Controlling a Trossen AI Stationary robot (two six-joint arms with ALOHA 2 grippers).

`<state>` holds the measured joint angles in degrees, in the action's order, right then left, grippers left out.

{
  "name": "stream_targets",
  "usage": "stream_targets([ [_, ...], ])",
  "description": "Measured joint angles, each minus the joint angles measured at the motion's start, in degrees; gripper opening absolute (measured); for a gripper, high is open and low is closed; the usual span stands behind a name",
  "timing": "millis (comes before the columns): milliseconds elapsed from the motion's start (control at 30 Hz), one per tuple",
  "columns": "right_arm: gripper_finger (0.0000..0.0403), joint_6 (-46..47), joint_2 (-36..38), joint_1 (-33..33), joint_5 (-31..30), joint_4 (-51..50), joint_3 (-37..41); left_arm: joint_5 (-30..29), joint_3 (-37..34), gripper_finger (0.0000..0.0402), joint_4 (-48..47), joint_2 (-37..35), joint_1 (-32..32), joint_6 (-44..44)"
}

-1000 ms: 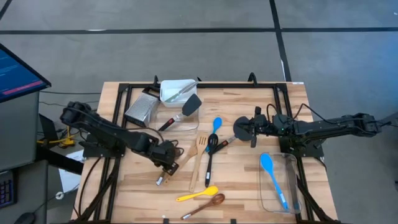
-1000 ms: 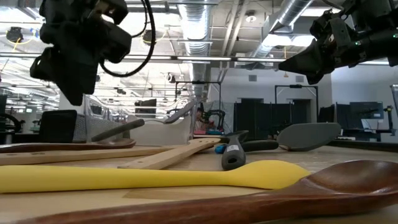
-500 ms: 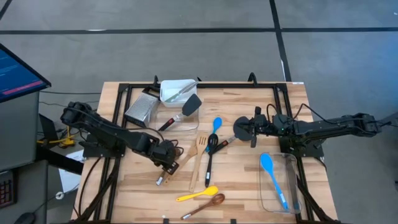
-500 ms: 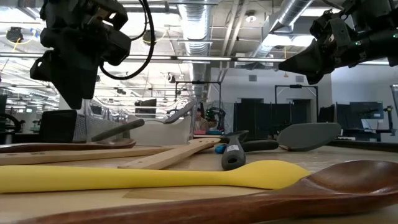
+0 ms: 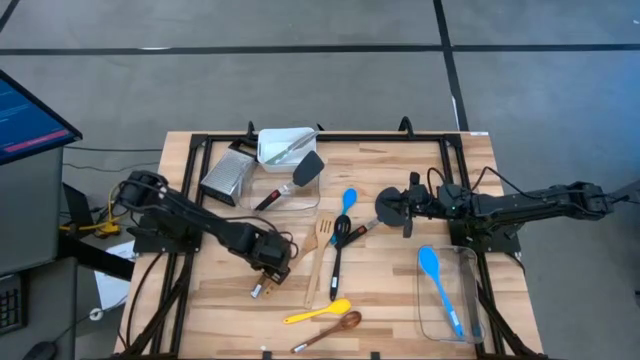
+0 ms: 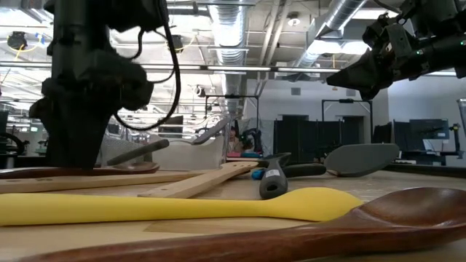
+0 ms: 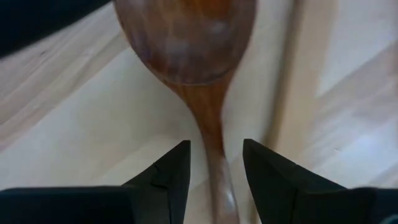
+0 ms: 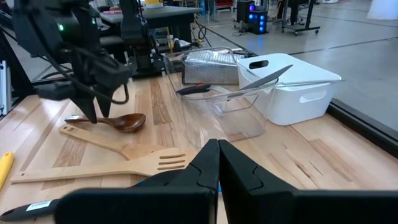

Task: Pick & Place Kitchen Items
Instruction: Put the top wooden spoon into the bottom transparent bin

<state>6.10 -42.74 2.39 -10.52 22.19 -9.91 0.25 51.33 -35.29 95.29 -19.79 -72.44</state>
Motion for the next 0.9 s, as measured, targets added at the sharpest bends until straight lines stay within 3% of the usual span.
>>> stream_targets([
  [467,0.0,-0.01,0.0,0.02,0.0,0.06,0.0,-0.54,0.2,0.0127,-0.29,3.17,-0.2,-0.02],
  [667,0.0,-0.01,0.01,0.02,0.01,0.06,0.0,-1.61,0.08,0.0073,-0.89,3.23,-0.22,0.22],
  [900,0.0,-0.01,0.0,0.02,0.0,0.06,0.01,-1.85,0.11,0.0011,-0.83,2.95,-0.22,6.85],
])
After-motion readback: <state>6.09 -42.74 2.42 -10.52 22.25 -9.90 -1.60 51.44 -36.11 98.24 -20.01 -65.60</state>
